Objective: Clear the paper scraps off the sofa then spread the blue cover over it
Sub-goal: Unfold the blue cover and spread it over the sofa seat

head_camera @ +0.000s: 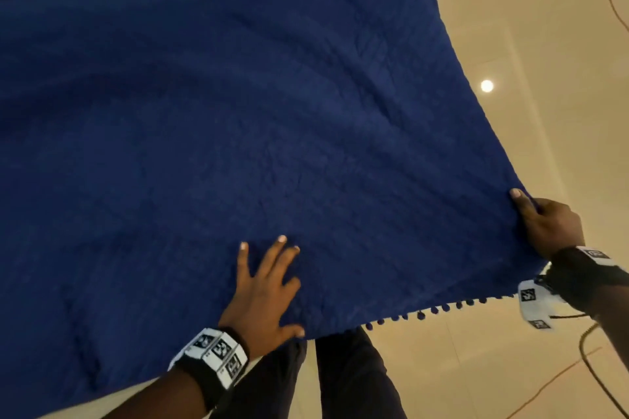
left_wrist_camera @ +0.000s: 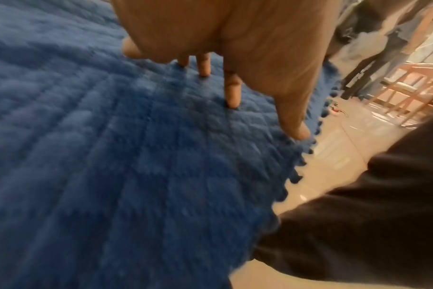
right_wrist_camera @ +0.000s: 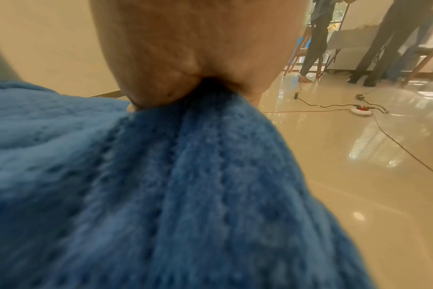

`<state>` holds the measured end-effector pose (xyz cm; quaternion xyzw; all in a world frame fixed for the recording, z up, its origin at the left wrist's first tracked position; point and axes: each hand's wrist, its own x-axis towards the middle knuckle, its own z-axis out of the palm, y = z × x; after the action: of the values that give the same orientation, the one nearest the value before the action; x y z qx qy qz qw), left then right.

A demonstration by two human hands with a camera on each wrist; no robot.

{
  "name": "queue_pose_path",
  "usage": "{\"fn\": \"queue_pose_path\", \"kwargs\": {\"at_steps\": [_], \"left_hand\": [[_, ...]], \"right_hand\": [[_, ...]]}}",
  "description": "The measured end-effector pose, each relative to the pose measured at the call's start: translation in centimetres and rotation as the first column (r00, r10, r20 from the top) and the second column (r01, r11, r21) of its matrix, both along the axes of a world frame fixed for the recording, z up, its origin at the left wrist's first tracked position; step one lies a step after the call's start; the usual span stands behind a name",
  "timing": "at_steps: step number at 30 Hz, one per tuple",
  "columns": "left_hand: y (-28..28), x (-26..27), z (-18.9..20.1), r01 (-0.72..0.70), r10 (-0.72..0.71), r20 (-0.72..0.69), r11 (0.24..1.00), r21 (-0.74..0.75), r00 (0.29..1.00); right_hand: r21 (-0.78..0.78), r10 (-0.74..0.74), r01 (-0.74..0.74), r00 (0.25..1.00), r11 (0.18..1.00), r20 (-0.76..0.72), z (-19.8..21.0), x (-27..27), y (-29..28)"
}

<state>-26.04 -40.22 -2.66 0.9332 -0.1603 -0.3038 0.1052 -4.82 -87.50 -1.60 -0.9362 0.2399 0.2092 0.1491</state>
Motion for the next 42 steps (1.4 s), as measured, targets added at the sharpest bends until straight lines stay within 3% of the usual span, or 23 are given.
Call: {"fn": "queue_pose_path", "kwargs": {"at_steps": [3, 5, 8, 14, 19, 23, 28, 32, 38, 42], "left_hand": [[-1.9, -3.5, -0.5, 0.025, -0.014, -0.081, 0.989, 0.148, 0.997], [-2.4, -4.9, -1.1, -0.038, 0.044, -0.027, 0.98, 0.195, 0.999], [-3.1, -5.3, -1.7, -0.12, 0.115, 0.041, 0.981, 0.155, 0.993], [-2.5, -3.4, -1.6, -0.218, 0.212, 0.104, 0.974, 0.054, 0.972], [-2.5, -0.9, -2.1, -0.254, 0.241, 0.175, 0.966, 0.051, 0.954], [-3.1, 1.1, -1.1, -0.3, 0.293, 0.163, 0.954, 0.021, 0.942], [-1.5, 2.1, -0.1, -0.432, 0.461, 0.14, 0.881, -0.195, 0.877], [1.7, 3.3, 0.8, -0.509, 0.572, 0.269, 0.817, -0.269, 0.775], [7.9, 7.6, 2.1, -0.615, 0.678, 0.348, 0.734, -0.288, 0.647], [13.8, 14.2, 1.8, -0.642, 0.674, 0.401, 0.73, -0.233, 0.621]], "right_hand": [[-0.011, -0.036, 0.036, 0.999, 0.999, -0.003, -1.1, 0.0, -0.4], [0.02, -0.1, 0.1, 0.995, 0.995, 0.018, -2.3, -0.3, -0.3], [0.114, -0.187, 0.191, 0.981, 0.975, -0.048, -2.7, -0.3, -0.1], [0.118, -0.272, 0.284, 0.956, 0.952, -0.109, -2.5, 1.3, -0.9], [-0.084, -0.109, 0.101, 0.99, 0.991, -0.086, -3.3, 0.5, -1.9], [-0.109, -0.007, -0.004, 0.995, 0.994, -0.101, -5.2, -0.2, -2.3], [0.032, -0.159, 0.162, 0.985, 0.986, -0.062, -4.4, 3.9, 0.1], [0.158, -0.152, 0.156, 0.988, 0.975, -0.036, -4.6, 7.9, 0.8], [0.2, 0.124, -0.12, 0.992, 0.972, -0.011, -1.1, 14.6, 10.6], [0.14, 0.204, -0.213, 0.976, 0.967, 0.074, -1.0, 21.2, 15.1]]}}
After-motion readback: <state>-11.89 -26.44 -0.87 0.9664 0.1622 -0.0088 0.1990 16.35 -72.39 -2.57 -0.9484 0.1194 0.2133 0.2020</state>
